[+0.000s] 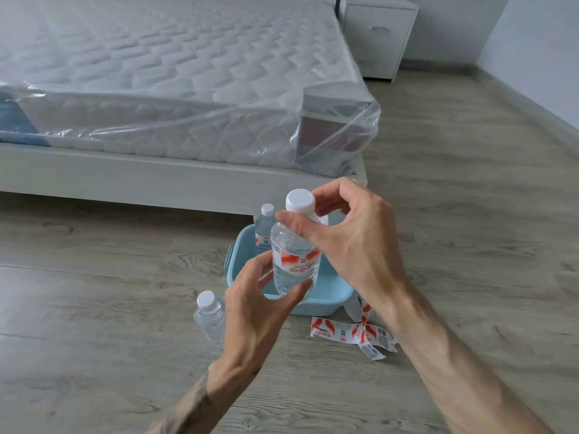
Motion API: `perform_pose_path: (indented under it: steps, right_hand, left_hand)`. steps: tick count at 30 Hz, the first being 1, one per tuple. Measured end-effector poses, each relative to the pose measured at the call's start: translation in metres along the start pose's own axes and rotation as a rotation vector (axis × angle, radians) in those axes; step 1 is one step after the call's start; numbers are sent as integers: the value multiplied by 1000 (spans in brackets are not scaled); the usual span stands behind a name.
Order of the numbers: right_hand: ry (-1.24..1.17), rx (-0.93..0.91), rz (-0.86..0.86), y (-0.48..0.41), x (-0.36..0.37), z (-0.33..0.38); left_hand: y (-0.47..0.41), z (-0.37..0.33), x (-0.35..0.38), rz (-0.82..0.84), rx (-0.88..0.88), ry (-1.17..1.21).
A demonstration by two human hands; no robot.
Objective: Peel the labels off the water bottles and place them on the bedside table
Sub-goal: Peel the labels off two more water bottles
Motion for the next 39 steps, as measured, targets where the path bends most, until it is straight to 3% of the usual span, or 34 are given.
perform_pose_path:
  steps: [5, 8, 13, 21, 25, 33, 39]
  right_hand:
    - [-254, 44, 472, -1, 13, -21]
    - [-382, 71, 603, 2, 17, -33]
    - [-435, 75, 467, -10, 9, -39]
    - [-154, -41, 314, -6, -12, -32]
    - [-13, -150, 349, 5, -11, -9]
    - [-121, -251, 290, -2, -12, 40]
    - [-287, -85, 93, -38, -28, 4]
  left_hand:
    - [-10, -1, -13, 58, -24, 138]
    - [-14, -3, -16, 91, -43, 196]
    - [-15, -4, -19, 108, -51, 195]
    - [-13, 1, -22, 93, -72, 148]
    - [-13, 2, -20, 98, -68, 119]
    - [4, 4, -4, 187, -42, 104]
    - [16, 7, 2, 220, -23, 87]
Point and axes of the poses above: each hand's wrist, its own y-axis away from the middle knuckle, its own x-axis out of the palm, z = x × y, the point moved 10 cm from there along -y, towards the middle knuckle, and after that the axes turned 10 degrees about x, right-handed, at the moved point
